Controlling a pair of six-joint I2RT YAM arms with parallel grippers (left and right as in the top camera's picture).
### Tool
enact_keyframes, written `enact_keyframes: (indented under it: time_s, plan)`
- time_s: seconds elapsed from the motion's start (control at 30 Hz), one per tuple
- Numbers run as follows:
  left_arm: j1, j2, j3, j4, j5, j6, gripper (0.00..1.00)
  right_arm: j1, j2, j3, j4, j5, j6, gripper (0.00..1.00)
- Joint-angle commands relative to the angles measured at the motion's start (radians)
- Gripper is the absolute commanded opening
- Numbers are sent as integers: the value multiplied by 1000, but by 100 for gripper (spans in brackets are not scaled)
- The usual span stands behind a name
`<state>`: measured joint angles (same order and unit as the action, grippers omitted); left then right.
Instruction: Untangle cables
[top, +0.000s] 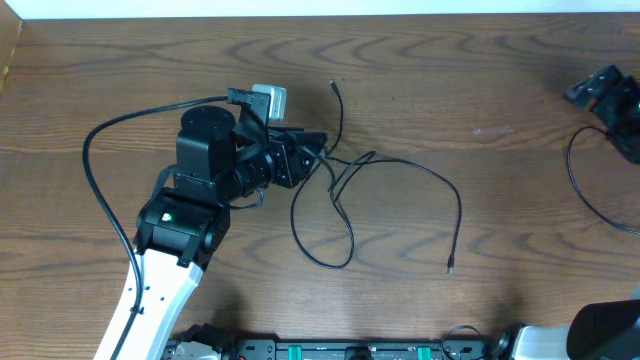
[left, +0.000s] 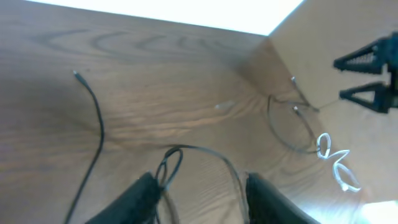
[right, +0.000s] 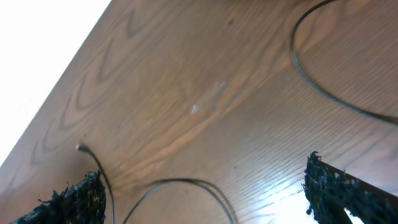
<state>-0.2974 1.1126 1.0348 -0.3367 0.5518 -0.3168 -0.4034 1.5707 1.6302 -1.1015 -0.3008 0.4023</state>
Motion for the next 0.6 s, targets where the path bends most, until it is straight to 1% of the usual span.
enact_keyframes:
  time_s: [0.0, 0.13, 0.17, 0.23, 0.3, 0.33, 0.43, 0.53, 0.57]
  plan:
    - [-2, -11, 16, 5, 13, 3, 65, 56, -2, 4, -7, -12, 1, 99]
    - [0, -44, 16, 3, 12, 40, 87, 112, -2, 4, -8, -1, 1, 99]
    - [0, -56, 16, 2, 10, 56, 89, 126, -2, 4, -10, 4, 1, 99]
    - [0, -90, 16, -18, -39, 59, 91, 158, -1, 2, -11, 4, 1, 99]
    - [0, -129, 16, -50, -118, 60, 91, 196, -1, -2, -11, 5, 1, 99]
    - [0, -174, 16, -92, -200, 62, 91, 233, 0, -7, -11, 7, 1, 99]
    - [0, -248, 16, -158, -305, 62, 92, 301, 3, -18, -9, 6, 1, 99]
    - [0, -332, 16, -236, -468, 61, 92, 388, 10, -48, 19, 8, 1, 99]
    - [0, -375, 16, -280, -572, 59, 92, 434, 14, -77, 56, 12, -4, 99]
